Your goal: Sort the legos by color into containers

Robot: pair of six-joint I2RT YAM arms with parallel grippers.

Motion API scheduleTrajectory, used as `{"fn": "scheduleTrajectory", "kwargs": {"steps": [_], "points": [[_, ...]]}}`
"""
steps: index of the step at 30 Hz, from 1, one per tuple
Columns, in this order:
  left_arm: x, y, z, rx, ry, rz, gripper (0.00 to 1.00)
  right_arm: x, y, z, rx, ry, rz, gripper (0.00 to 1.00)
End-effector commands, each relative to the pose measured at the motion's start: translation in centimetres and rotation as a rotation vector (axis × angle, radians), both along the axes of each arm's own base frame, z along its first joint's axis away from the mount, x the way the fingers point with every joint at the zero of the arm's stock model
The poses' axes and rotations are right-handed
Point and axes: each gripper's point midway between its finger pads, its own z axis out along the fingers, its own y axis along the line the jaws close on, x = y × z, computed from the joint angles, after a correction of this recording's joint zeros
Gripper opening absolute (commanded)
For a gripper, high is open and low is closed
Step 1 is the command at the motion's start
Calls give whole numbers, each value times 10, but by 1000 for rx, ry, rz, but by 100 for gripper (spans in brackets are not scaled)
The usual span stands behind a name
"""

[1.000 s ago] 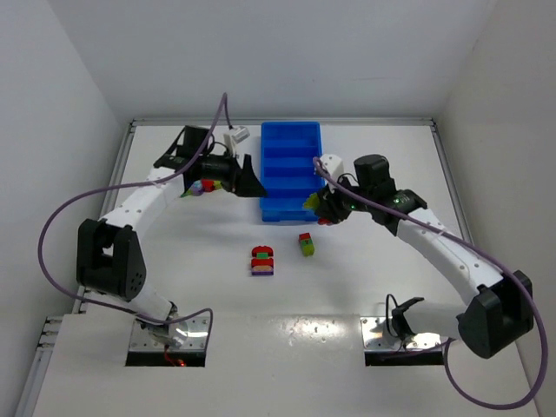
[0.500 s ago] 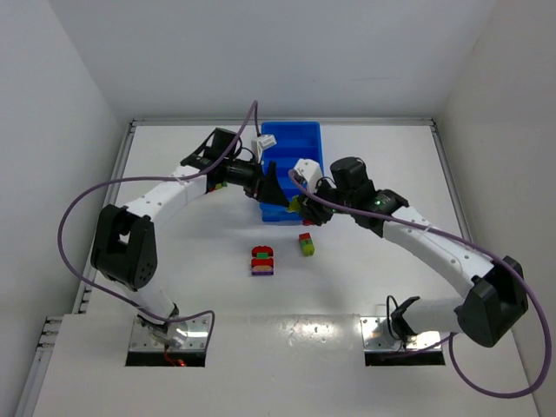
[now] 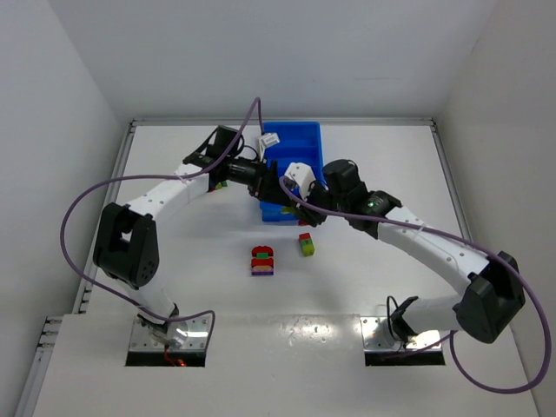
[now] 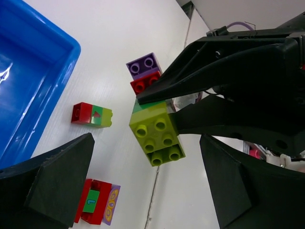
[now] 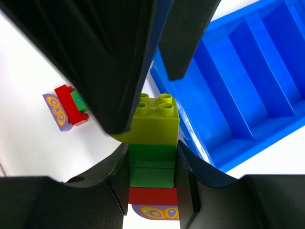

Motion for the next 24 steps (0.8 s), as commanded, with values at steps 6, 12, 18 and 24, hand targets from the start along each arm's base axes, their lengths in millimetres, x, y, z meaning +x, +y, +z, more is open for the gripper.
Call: {"fn": "scheduleTrajectory", "kwargs": {"steps": [6,12,18,24], "points": [[-7,-11,15,-62,-18,-77,93,15,20,41,68,-133,11,0],[-6,-13,12,-75,-13,-93,74,15,21,41,56,-149,21,0],[-7,-14,14,-94,-20,-105,34,15,14,39,33,-170,6,0],[-10,-12,18,-94,-41,-98,12,3,-5,20,-3,-169,-17,0]]}}
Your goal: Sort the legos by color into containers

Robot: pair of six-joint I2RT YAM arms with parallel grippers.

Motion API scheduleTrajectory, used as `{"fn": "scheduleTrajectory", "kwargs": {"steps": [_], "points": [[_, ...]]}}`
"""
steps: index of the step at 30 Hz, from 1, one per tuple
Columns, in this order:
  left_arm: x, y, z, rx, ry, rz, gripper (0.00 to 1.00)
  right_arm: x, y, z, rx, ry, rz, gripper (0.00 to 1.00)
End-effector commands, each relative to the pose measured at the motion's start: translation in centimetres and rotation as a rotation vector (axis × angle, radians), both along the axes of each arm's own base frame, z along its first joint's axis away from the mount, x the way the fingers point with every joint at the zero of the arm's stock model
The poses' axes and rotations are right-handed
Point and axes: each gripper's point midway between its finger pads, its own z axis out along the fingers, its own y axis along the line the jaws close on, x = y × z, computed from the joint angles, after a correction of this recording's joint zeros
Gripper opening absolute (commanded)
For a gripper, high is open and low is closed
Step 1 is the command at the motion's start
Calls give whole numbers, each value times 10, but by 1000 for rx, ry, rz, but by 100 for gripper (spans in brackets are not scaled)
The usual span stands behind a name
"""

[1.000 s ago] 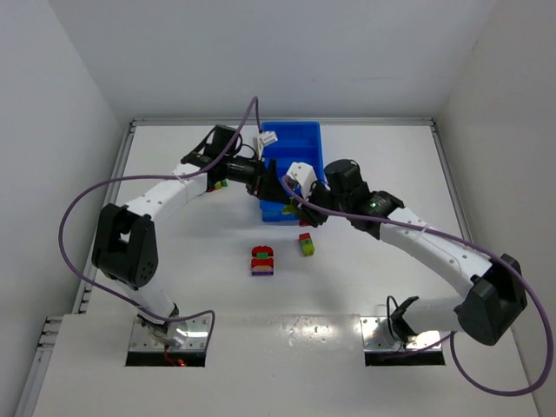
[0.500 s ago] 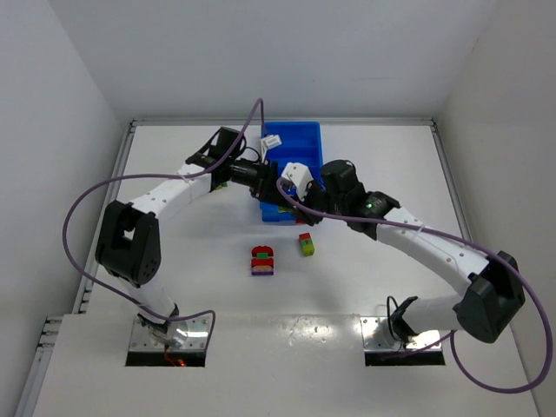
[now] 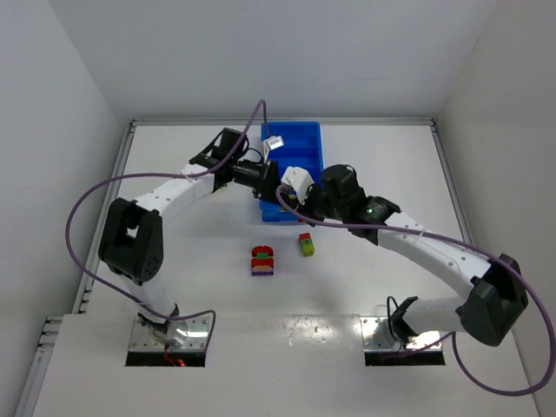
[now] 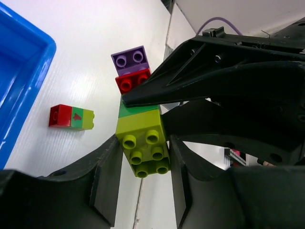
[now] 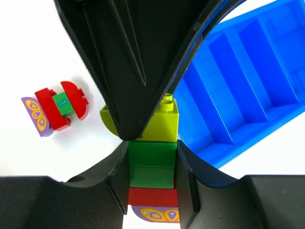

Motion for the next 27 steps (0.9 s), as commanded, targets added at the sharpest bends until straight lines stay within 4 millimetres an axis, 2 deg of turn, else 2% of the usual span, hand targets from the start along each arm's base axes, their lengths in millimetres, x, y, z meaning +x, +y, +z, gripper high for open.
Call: {"fn": "scheduleTrajectory", "kwargs": {"steps": [1,8,11,13,14,15,16,17,18,19,20,21,22,23,25,27], "points": [[-1,-2,25,-59,-130,-31,12,-5,-9,14,30,-63,-16,0],[4,7,25,-63,-107,11,9,-21,-42,-6,-38,-73,-70,0],[18,9,29,-42,-134,66,9,-25,-54,-9,-62,-67,-99,0],[51,14,39,7,-227,194,9,-26,-57,-6,-47,-58,-121,0],[65,14,34,36,-245,231,9,-28,-62,-8,-49,-40,-137,0],[86,13,49,47,-305,291,9,-26,-66,-8,-28,-16,-188,0],[117,24,45,120,-347,413,11,-23,-70,-9,-11,1,-228,0],[131,25,43,153,-346,451,12,-19,-71,-9,1,22,-259,0],[154,25,16,218,-310,490,15,-13,-77,-4,39,39,-312,0],[184,30,36,245,-381,579,15,-10,-80,-8,44,60,-340,0],[201,31,17,293,-369,602,17,-5,-81,-2,70,54,-362,0],[213,32,16,310,-392,626,17,-3,-84,-2,81,63,-383,0],[231,35,31,312,-438,683,17,3,-89,0,107,83,-428,0],[241,36,28,327,-458,701,17,5,-92,-3,111,99,-452,0],[267,38,22,358,-489,750,17,12,-97,5,160,114,-493,0],[283,37,12,392,-510,784,17,19,-99,8,188,135,-526,0]]}}
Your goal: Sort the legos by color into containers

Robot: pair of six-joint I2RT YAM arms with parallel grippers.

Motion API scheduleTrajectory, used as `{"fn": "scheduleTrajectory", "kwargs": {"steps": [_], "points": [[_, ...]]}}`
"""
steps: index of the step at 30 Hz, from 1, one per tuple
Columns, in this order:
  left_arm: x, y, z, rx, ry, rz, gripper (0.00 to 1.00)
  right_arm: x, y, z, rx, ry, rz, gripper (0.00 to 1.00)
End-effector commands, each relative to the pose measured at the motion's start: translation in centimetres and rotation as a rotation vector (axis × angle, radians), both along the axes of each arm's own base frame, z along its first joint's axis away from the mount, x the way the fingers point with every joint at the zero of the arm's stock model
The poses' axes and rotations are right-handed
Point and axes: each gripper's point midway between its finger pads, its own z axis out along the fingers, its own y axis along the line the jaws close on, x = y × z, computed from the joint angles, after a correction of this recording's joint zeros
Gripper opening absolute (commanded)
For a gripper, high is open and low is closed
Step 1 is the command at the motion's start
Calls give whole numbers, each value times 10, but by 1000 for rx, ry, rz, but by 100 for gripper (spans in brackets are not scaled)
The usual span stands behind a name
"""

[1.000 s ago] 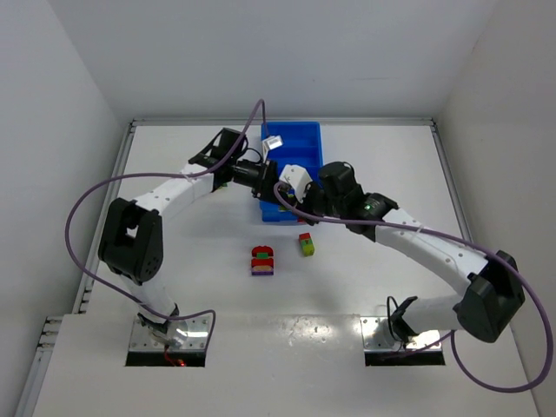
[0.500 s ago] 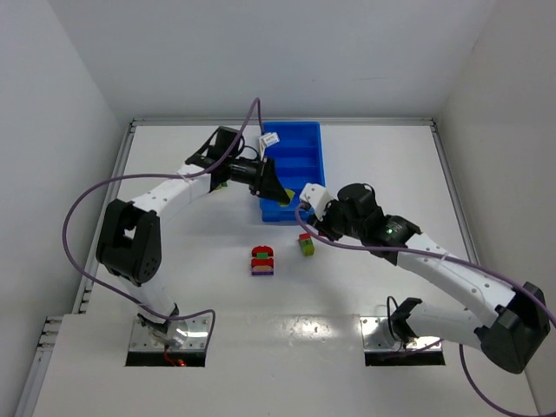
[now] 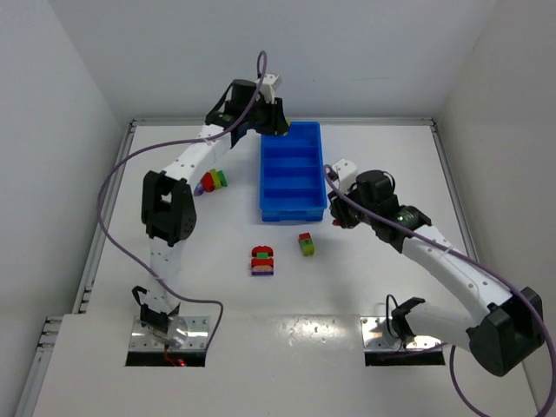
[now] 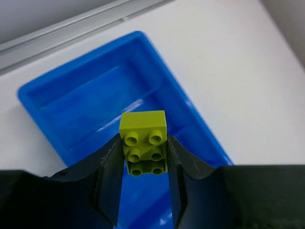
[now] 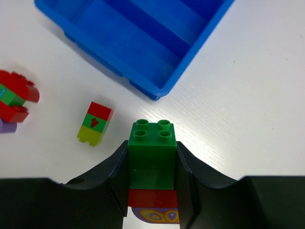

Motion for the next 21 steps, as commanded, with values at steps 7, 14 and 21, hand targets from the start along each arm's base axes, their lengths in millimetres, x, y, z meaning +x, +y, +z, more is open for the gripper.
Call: {"fn": "scheduleTrajectory", "kwargs": {"steps": [7,14,21], "points": [[87,20,-41,162,-136,219,22,40,-8,42,167,-1,-149,0],[96,13,-78,217,-130,227,27,46,-18,43,185,5,-181,0],[100,16,-96,236,-115,245,58,51,-23,41,189,6,-193,0]]}}
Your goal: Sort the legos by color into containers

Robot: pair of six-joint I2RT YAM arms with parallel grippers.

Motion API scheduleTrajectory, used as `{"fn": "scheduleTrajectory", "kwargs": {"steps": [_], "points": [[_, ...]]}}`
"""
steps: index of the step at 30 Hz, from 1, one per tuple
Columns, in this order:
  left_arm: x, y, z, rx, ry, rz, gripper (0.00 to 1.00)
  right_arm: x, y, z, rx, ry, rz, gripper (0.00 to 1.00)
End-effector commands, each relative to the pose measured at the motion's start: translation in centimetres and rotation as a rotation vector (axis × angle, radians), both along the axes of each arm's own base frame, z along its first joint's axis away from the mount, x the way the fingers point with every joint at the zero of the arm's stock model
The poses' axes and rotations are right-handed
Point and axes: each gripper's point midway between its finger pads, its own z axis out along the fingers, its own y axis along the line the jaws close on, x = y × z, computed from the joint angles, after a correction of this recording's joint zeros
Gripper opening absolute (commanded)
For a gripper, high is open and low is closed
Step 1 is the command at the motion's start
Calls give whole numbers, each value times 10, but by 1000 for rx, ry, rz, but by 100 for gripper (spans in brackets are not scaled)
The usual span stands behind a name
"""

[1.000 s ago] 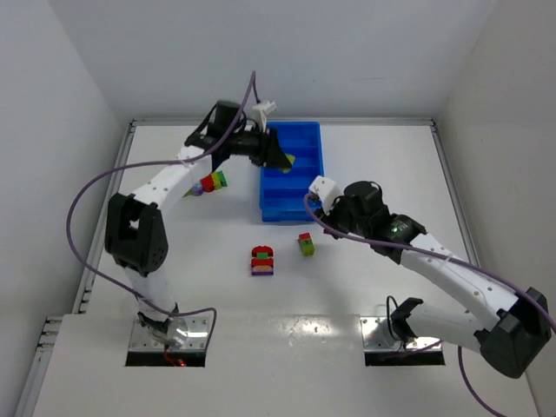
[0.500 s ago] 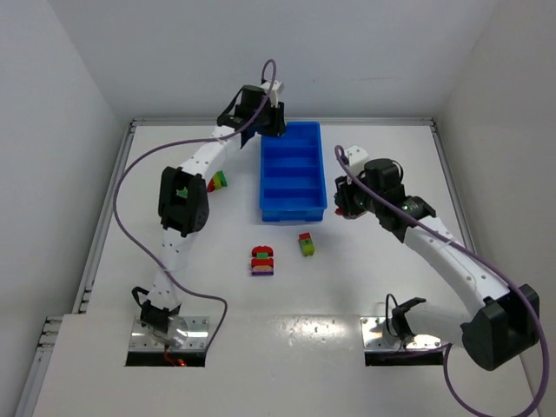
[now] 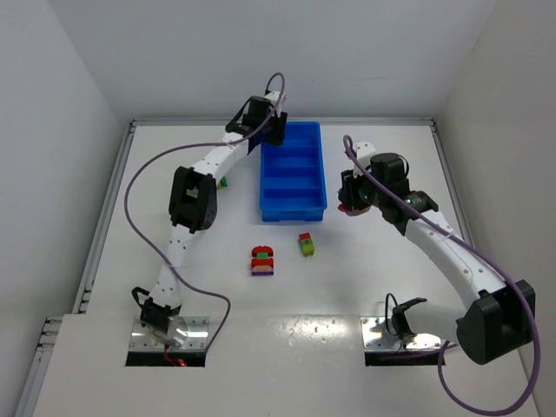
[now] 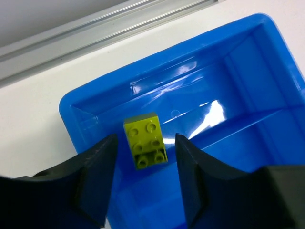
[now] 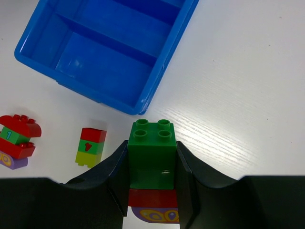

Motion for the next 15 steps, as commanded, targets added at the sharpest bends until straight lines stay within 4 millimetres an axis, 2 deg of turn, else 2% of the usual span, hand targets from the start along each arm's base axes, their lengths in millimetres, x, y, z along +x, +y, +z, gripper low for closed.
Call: {"fn": "scheduleTrajectory", "kwargs": {"steps": [1,6,8,9,10,11,12,13,14,15], "points": [[12,-11,25,-14,-91,9,60,13,4,24,46,-57,-7,0],[14,-11,23,5,-110,29,76,13,6,21,48,-46,0,0],[16,-10,25,5,-121,38,76,15,6,25,51,-55,0,0],[17,-12,37,-22,-138,47,76,13,9,25,59,-52,14,0],[13,-13,39,-58,-119,17,76,13,12,29,72,-57,30,0],[9,-21,68,-113,-150,-14,76,13,14,29,77,-55,39,0],[8,-13,82,-174,-143,-18,76,13,18,32,87,-66,64,0],[-6,-23,85,-230,-107,-109,76,12,20,32,93,-63,75,0],[-14,-27,99,-275,-111,-163,76,12,23,35,104,-71,87,0],[-31,-35,133,-343,-123,-223,76,10,26,35,110,-70,113,0]]}}
